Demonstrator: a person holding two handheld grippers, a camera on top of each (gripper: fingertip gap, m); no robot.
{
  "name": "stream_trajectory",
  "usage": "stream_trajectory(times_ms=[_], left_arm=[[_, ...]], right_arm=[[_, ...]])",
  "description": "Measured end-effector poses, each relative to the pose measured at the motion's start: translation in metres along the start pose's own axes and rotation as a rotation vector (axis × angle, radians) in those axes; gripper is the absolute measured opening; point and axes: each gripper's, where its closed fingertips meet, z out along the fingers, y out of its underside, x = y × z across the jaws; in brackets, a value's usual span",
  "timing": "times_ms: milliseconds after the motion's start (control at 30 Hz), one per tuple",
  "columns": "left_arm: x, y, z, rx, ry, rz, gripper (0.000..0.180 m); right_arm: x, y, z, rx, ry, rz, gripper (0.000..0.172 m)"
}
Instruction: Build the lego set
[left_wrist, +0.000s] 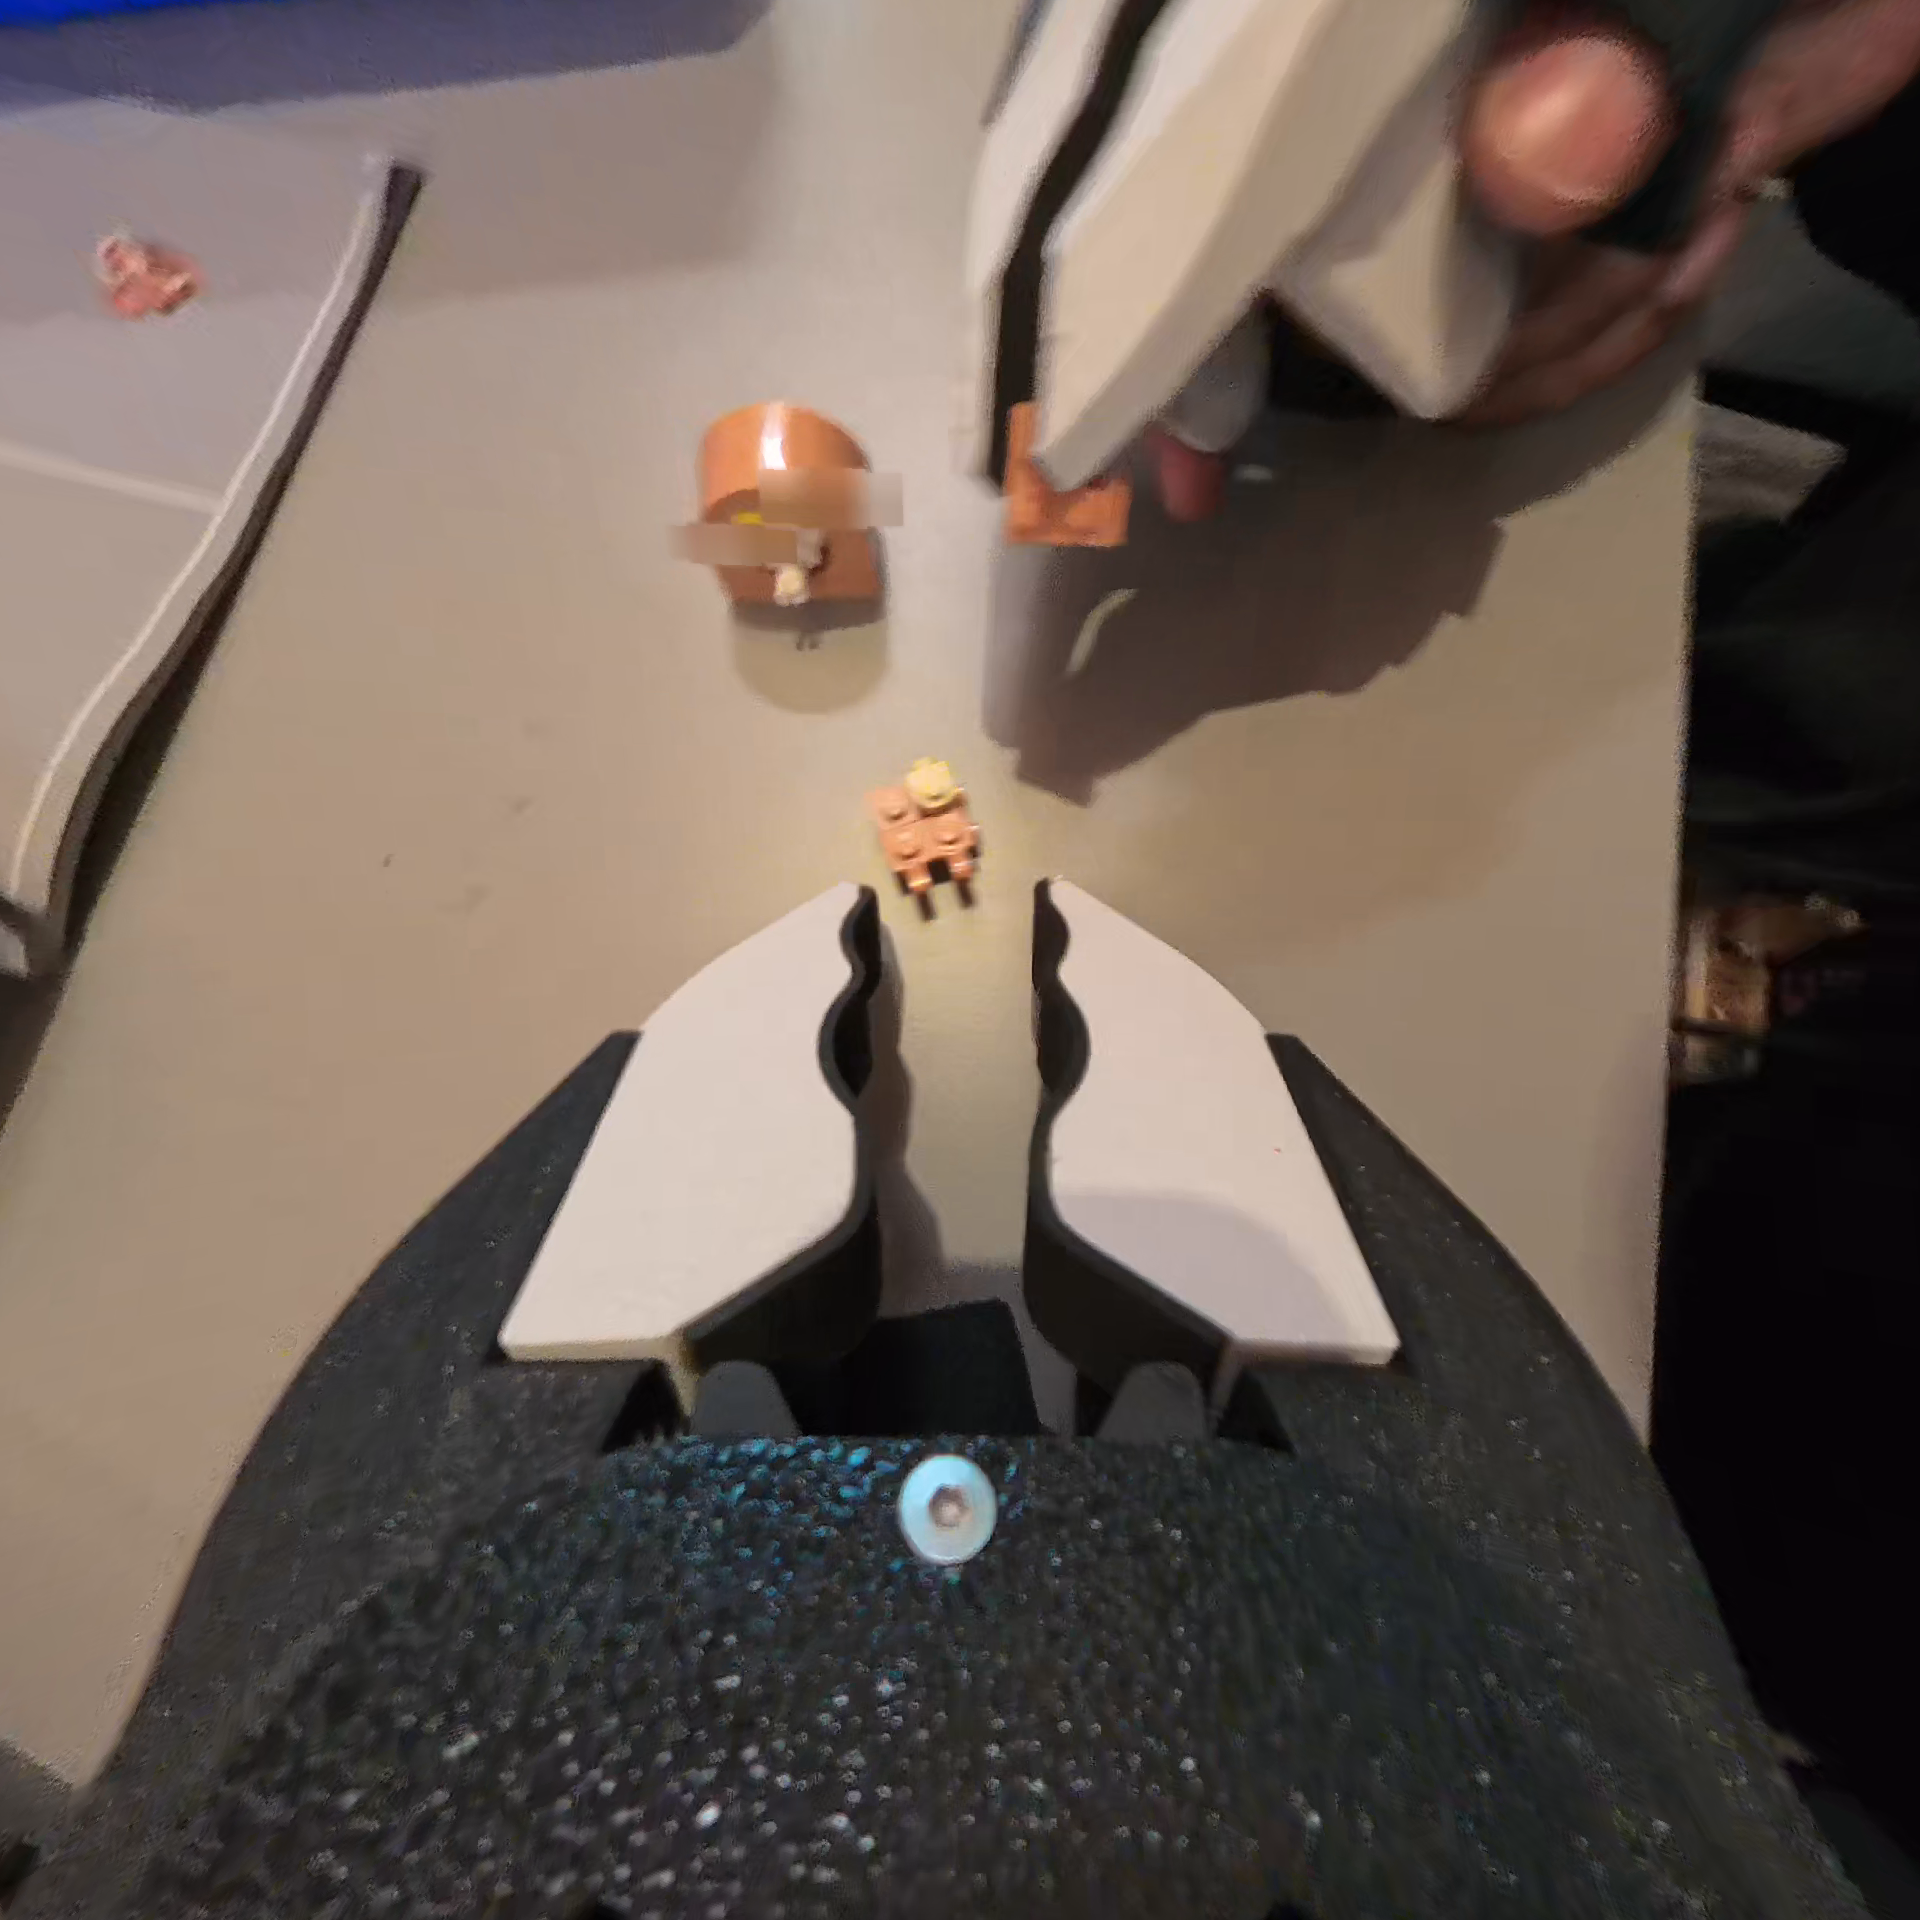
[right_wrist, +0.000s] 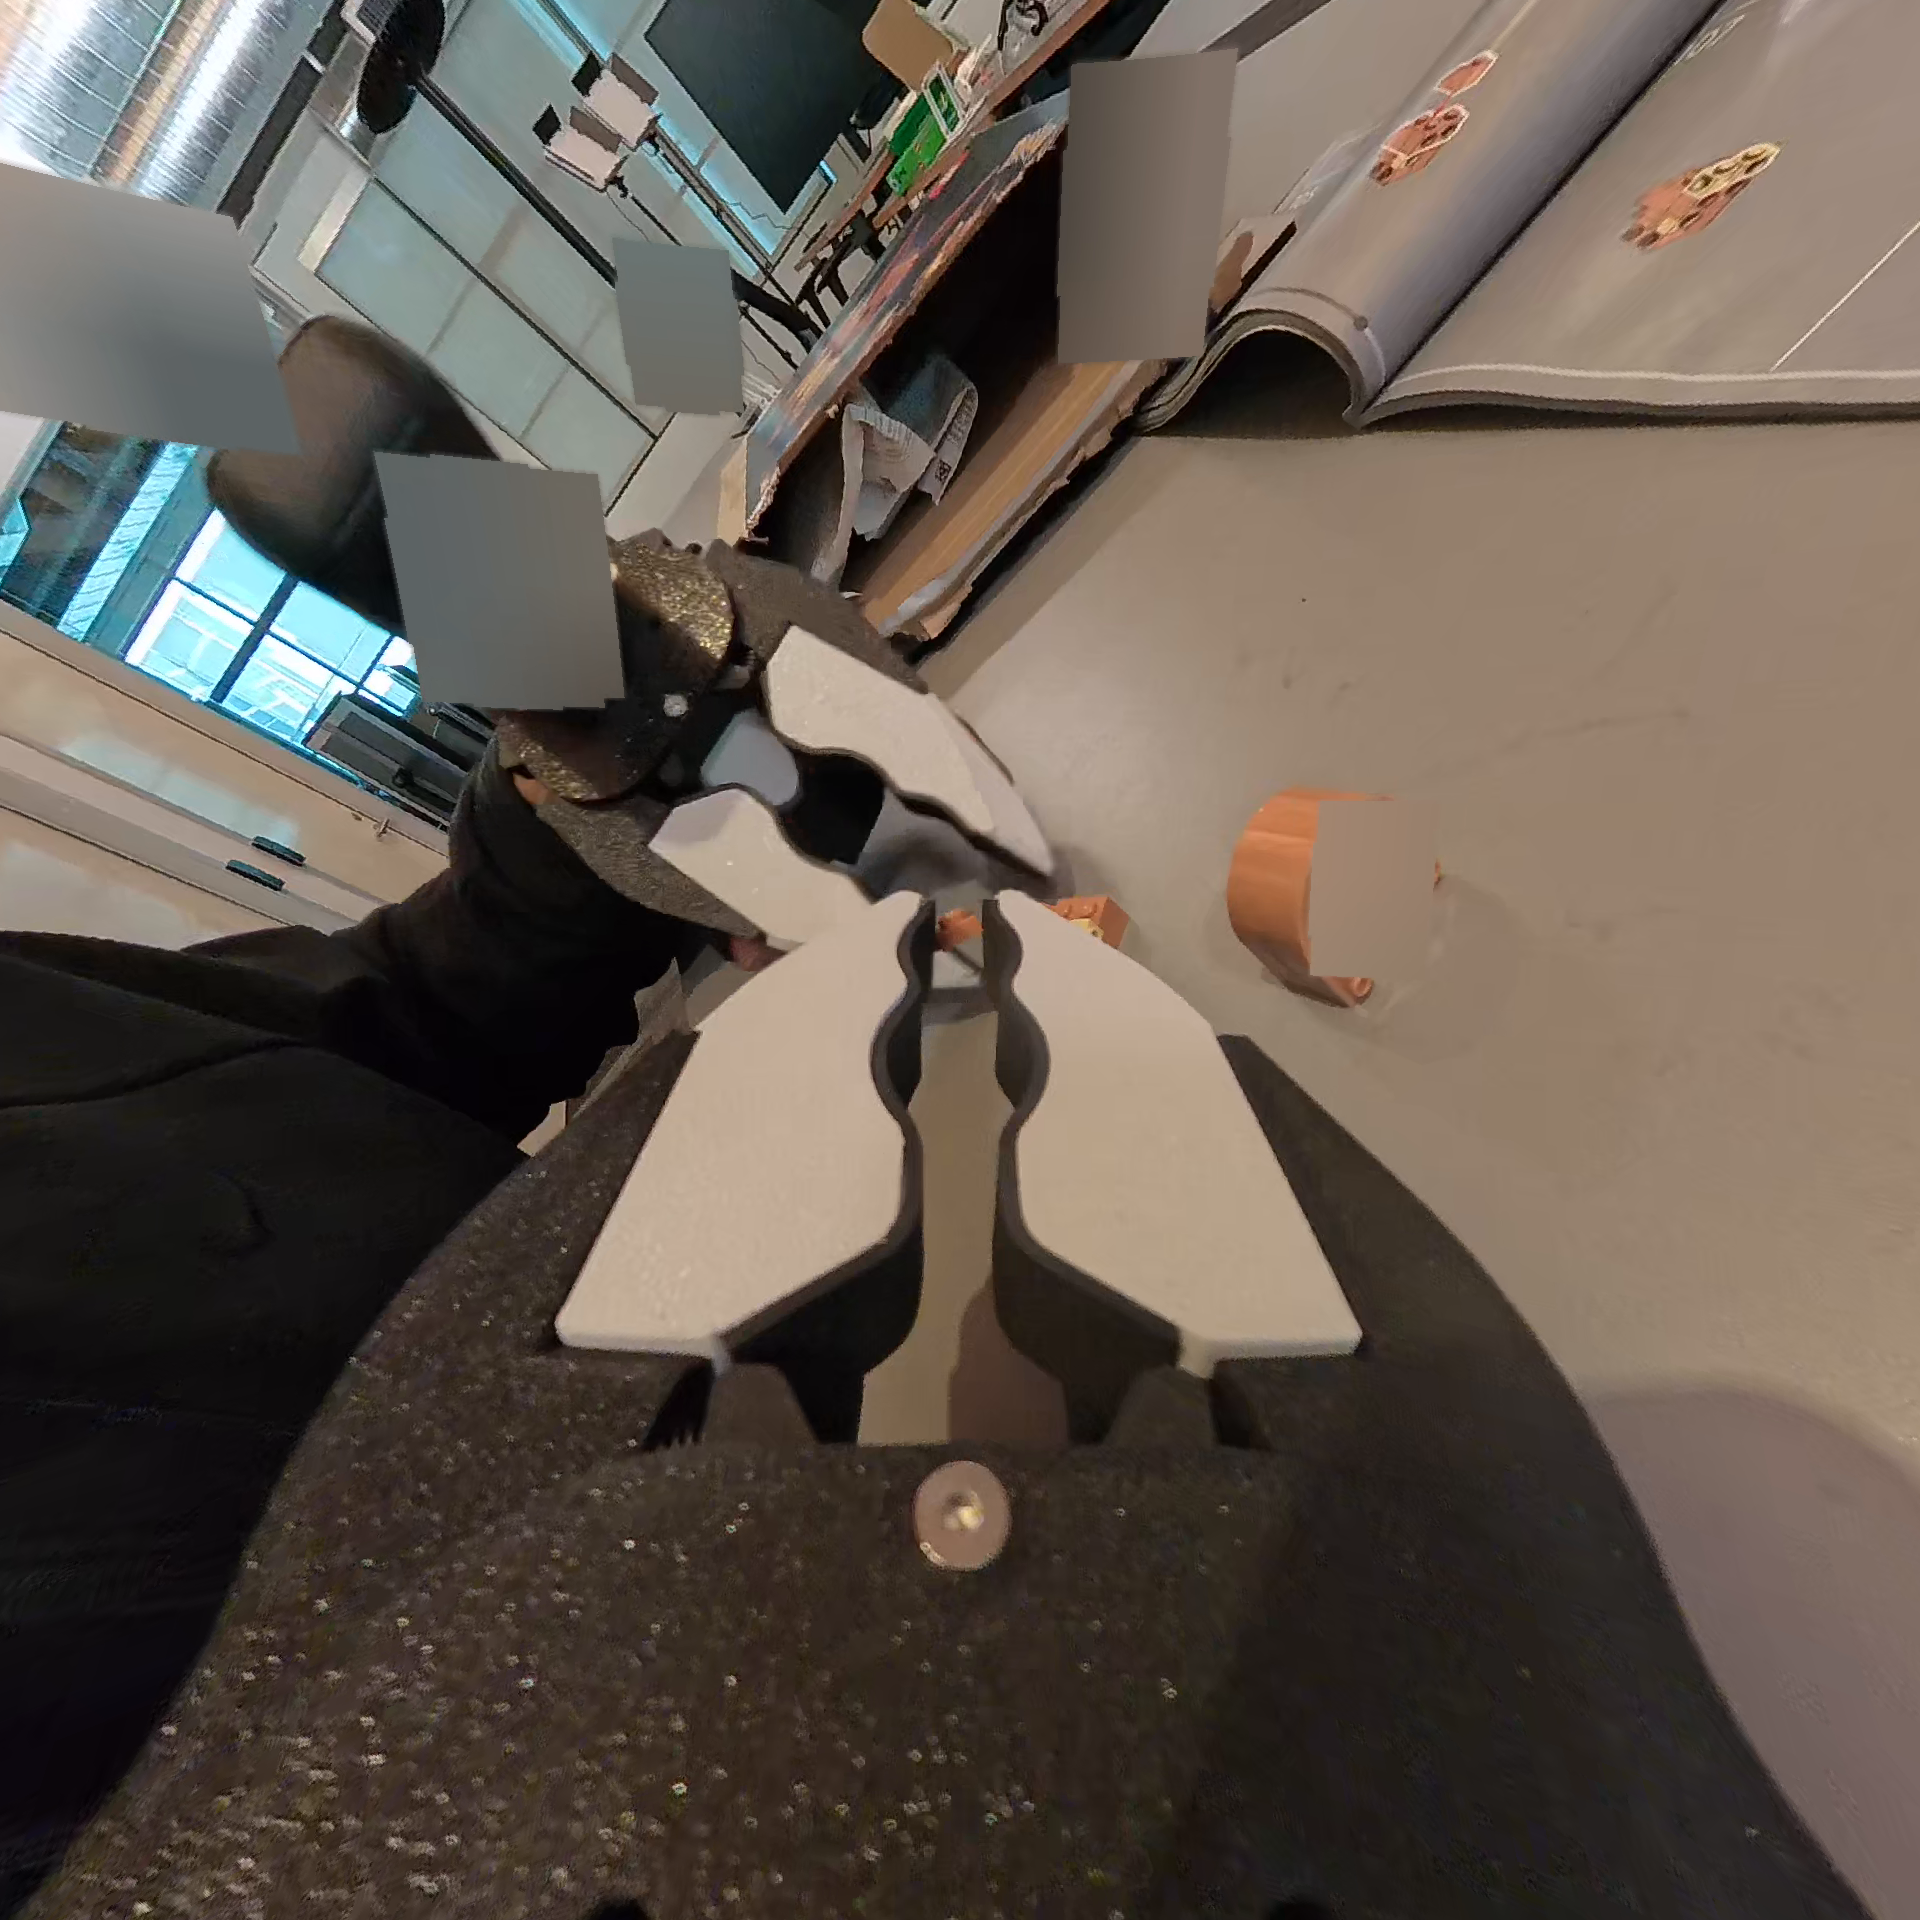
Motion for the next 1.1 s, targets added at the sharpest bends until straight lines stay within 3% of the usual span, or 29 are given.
stream_trajectory(times_ms=[100,433,633,833,1100], left_arm=[[-0.008,0.002,0.006,0.003,-0.049,-0.106,0.031],[-0.009,0.001,0.011,0.030,-0.185,-0.187,0.020],[-0.011,-0.002,0.013,0.036,-0.162,-0.166,0.011],[-0.015,0.000,0.011,0.025,-0.151,-0.131,0.029],[-0.013,-0.005,0.016,0.027,-0.159,-0.169,0.022]], right_arm=[[0.000,0.000,0.000,0.001,-0.001,-0.001,0.008],[-0.002,0.001,0.001,-0.007,-0.006,-0.009,0.008],[-0.002,0.002,0.001,-0.010,-0.007,-0.015,0.008],[-0.003,0.001,0.001,-0.005,-0.008,-0.017,0.008],[-0.003,0.002,0.002,-0.011,-0.005,-0.028,0.008]])
